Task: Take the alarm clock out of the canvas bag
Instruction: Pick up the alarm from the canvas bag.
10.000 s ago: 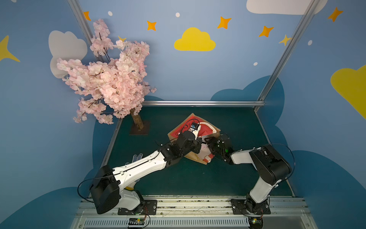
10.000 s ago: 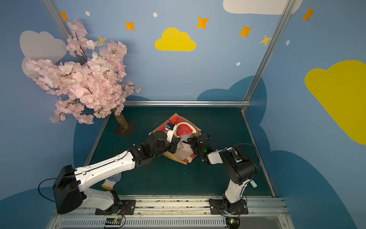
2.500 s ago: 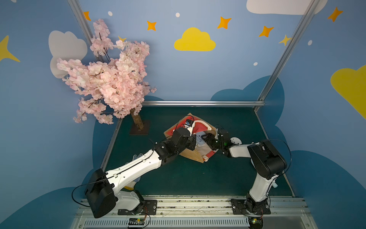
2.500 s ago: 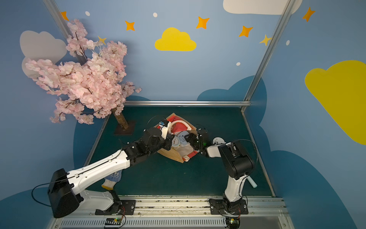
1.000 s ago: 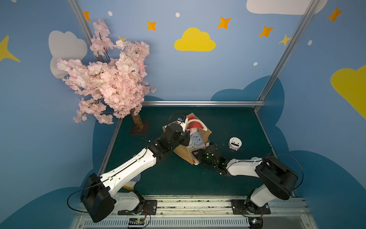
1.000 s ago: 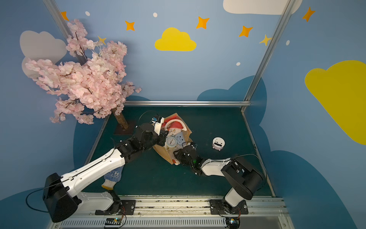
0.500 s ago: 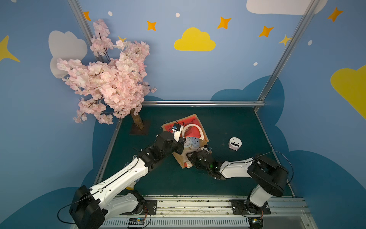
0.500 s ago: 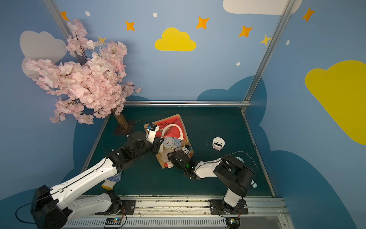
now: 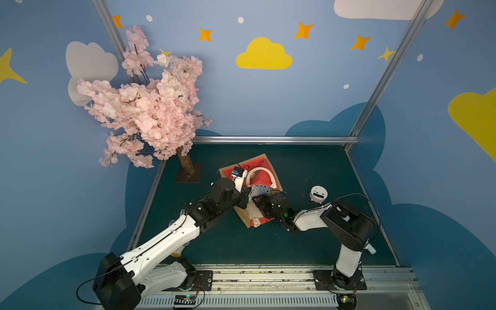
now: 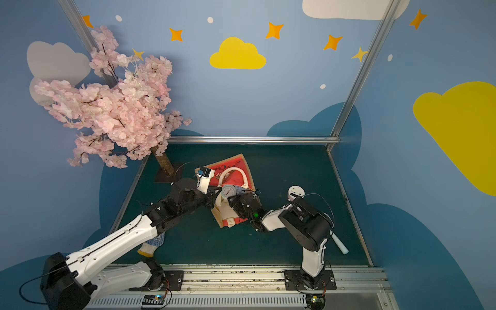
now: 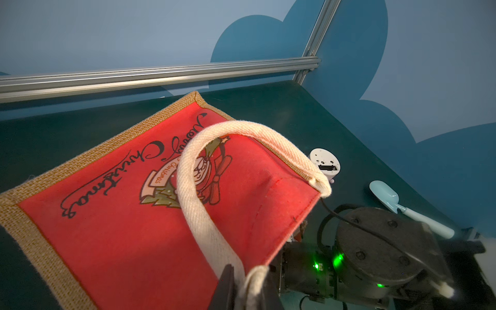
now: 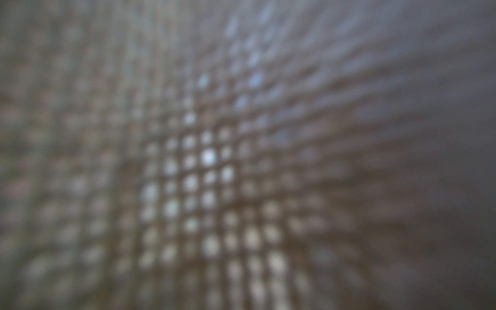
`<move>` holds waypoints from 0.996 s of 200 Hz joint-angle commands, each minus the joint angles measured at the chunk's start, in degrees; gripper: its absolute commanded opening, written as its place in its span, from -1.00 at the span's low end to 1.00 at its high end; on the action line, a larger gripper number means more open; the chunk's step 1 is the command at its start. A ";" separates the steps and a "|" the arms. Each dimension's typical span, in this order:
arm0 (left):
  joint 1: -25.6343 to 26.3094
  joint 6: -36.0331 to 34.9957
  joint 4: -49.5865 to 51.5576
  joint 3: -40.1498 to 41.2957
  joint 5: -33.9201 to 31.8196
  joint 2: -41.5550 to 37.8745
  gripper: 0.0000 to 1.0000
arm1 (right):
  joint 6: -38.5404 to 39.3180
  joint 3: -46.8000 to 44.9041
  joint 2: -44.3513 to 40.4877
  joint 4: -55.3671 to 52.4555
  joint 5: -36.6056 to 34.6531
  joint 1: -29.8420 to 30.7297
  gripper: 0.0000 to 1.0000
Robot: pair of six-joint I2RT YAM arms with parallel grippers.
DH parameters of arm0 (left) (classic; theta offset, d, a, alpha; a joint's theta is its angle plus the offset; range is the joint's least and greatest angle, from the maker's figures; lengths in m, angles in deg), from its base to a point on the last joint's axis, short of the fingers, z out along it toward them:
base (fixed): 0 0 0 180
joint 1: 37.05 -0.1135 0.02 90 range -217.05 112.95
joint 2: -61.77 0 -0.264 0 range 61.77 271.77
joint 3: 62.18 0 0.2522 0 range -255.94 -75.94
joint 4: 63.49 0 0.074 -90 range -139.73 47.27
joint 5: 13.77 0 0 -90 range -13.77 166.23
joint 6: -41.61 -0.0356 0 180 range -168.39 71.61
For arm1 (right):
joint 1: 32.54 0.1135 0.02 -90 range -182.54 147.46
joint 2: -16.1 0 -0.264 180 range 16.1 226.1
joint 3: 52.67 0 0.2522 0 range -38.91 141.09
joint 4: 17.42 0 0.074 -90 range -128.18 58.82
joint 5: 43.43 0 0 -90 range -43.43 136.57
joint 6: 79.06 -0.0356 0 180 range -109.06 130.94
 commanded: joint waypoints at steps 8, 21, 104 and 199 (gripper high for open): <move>0.67 1.83 0.00 -0.65 0.89 -1.08 -0.68 | 0.21 2.87 3.30 1.98 1.17 -1.04 0.26; 1.14 1.93 -0.11 -0.51 0.97 -0.99 -0.68 | 0.19 3.45 4.40 1.93 1.01 -1.55 0.27; 1.38 2.05 -0.64 -1.64 1.06 -0.64 -0.68 | -0.94 6.03 7.79 4.82 2.70 -4.08 0.25; 1.34 2.14 0.20 -1.20 0.93 -1.41 -0.68 | 0.53 4.39 4.77 1.07 3.24 -5.47 -0.12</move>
